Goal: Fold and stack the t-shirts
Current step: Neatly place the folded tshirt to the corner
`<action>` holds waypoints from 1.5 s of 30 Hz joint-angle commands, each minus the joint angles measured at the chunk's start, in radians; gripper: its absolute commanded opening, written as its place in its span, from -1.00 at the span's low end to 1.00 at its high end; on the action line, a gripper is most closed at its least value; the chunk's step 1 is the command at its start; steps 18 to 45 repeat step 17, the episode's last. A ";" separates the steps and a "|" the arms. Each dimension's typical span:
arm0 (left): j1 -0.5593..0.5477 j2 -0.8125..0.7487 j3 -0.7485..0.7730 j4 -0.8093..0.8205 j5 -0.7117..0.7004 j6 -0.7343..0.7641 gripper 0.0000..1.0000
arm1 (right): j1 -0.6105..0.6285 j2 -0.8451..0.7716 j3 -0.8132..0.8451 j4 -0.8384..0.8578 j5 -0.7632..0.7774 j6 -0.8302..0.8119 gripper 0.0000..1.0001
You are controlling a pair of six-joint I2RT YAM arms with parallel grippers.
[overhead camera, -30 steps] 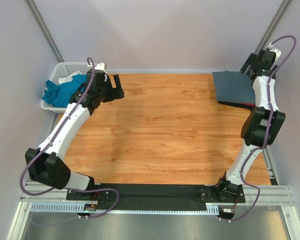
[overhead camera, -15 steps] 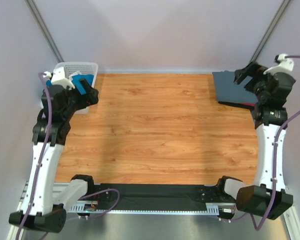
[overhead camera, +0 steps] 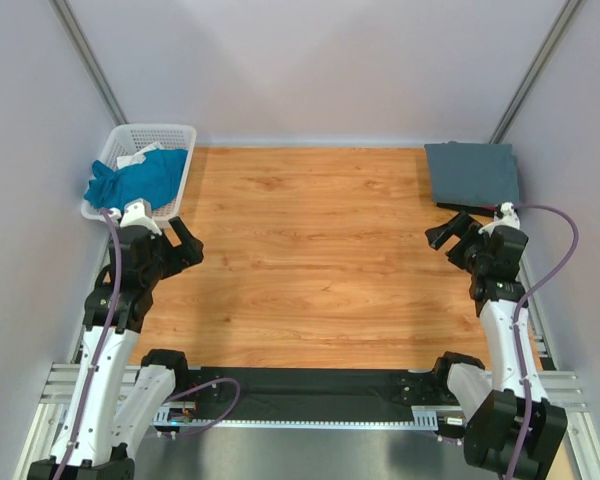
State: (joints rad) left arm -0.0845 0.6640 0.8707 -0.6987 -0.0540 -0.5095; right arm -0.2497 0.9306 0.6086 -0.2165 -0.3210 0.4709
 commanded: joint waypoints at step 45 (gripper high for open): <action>0.005 0.045 0.008 -0.007 -0.064 -0.107 0.99 | 0.003 -0.010 -0.043 0.119 0.046 0.040 1.00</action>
